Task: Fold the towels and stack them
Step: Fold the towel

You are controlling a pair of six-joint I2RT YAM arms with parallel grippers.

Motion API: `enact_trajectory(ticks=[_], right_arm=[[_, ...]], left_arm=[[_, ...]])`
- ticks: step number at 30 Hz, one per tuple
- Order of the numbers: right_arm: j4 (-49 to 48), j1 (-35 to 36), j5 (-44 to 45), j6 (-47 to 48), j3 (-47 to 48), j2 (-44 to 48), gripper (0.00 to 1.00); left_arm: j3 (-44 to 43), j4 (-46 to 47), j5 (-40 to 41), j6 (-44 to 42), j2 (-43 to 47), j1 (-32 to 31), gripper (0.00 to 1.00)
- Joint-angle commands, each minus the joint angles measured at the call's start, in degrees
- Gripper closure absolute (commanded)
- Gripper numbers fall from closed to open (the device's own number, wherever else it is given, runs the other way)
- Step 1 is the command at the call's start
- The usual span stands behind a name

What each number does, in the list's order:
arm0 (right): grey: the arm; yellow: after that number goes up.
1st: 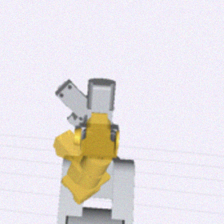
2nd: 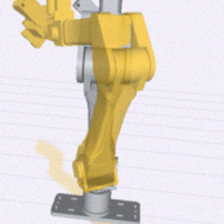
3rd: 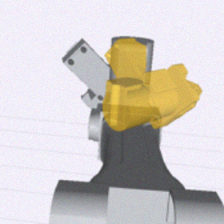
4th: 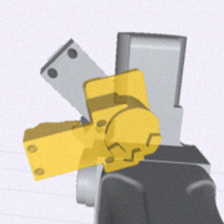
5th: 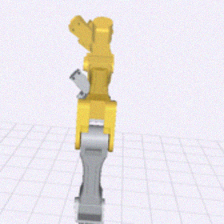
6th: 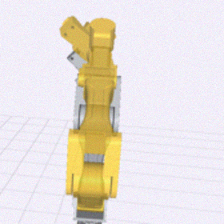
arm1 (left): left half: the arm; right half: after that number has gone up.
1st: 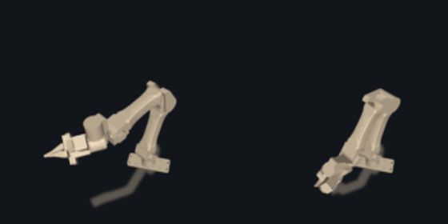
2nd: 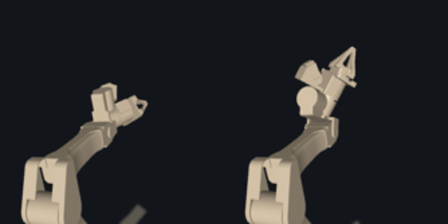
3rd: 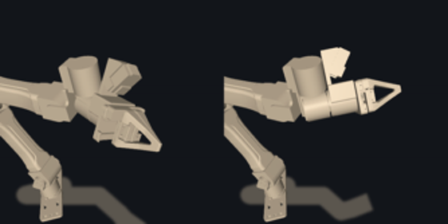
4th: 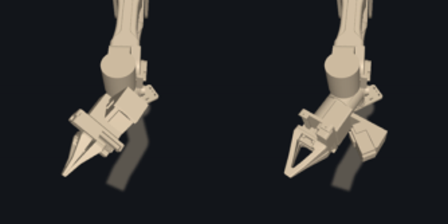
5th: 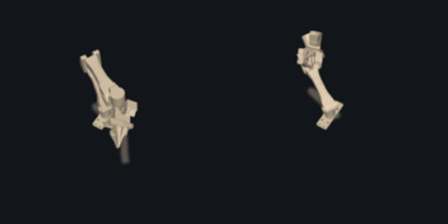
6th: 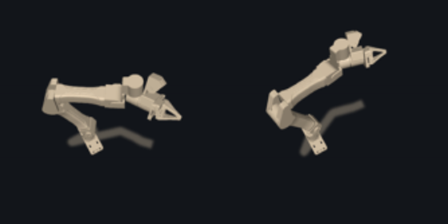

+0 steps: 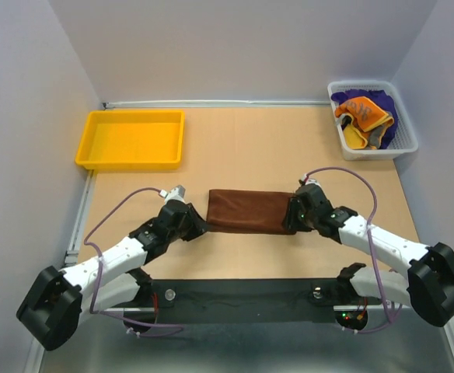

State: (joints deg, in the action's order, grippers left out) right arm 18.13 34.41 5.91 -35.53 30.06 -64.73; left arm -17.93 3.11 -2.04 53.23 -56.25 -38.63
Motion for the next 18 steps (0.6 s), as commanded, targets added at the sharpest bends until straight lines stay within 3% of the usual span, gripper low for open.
enact_trajectory(ticks=[1, 4, 9, 13, 18], right_arm=[[-1.3, -0.4, 1.3, 2.4, 4.9, 0.7, 0.56], [-2.3, -0.3, -0.5, 3.8, 8.4, -1.5, 0.55], [-5.2, -0.4, -2.0, 4.6, 11.1, -5.8, 0.55], [-7.4, -0.3, -0.9, 4.6, 10.5, -7.9, 0.55], [-9.2, -0.4, 2.2, 3.3, 6.8, -8.7, 0.55]], left_arm=[[-3.9, -2.0, 4.1, 1.2, 5.6, -0.2, 0.63], [-6.8, -3.0, 6.6, 1.1, 5.1, -0.1, 0.47], [-8.0, -1.2, 11.0, 2.0, -0.9, -0.1, 0.46], [-8.3, 1.5, 10.7, 2.4, -8.1, 0.0, 0.62], [-5.1, 3.4, 8.2, 2.8, -9.7, -0.1, 0.86]])
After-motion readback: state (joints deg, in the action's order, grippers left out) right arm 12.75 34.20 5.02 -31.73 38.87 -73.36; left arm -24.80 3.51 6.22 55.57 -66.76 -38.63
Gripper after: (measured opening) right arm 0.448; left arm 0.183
